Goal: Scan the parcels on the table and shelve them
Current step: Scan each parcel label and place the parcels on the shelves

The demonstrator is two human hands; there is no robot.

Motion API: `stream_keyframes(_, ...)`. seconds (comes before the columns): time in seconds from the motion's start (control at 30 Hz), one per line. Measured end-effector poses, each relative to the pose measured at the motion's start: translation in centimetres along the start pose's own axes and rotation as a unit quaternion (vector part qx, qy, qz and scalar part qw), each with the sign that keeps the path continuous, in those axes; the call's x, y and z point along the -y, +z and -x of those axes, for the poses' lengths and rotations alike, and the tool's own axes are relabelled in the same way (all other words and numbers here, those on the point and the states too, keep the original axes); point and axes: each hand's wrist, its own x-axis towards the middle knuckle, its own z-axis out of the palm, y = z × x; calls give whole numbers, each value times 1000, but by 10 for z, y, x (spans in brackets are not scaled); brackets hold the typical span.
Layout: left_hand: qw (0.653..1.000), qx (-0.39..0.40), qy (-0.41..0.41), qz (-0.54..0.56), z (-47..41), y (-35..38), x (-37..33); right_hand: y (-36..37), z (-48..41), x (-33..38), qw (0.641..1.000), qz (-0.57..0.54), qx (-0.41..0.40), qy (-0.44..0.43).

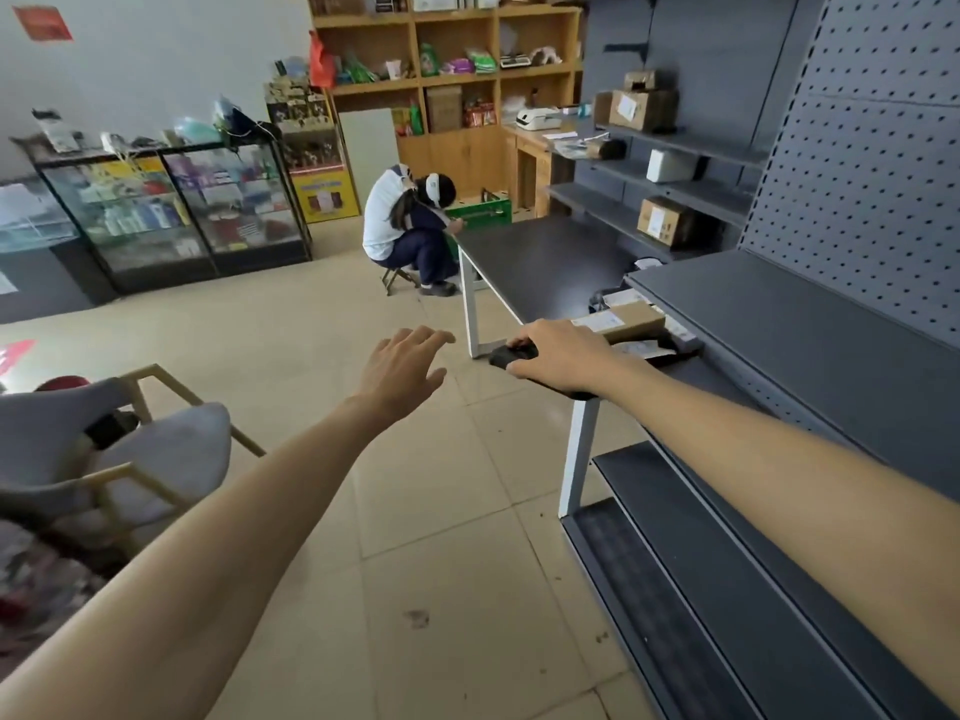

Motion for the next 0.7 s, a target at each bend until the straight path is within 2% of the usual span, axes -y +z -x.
stream_keyframes(0.27, 1000, 27, 0, -2, -105, 54, 38, 18, -123, -59, 999, -1, 21, 24)
stream_keyframes(0.57, 999, 33, -2, -37, -305, 81, 70, -52, -309, -164, 999, 22, -17, 32)
stream_keyframes(0.7, 1000, 22, -17, -8, -372, 114, 82, -57, -372, -201, 998, 36, -13, 45)
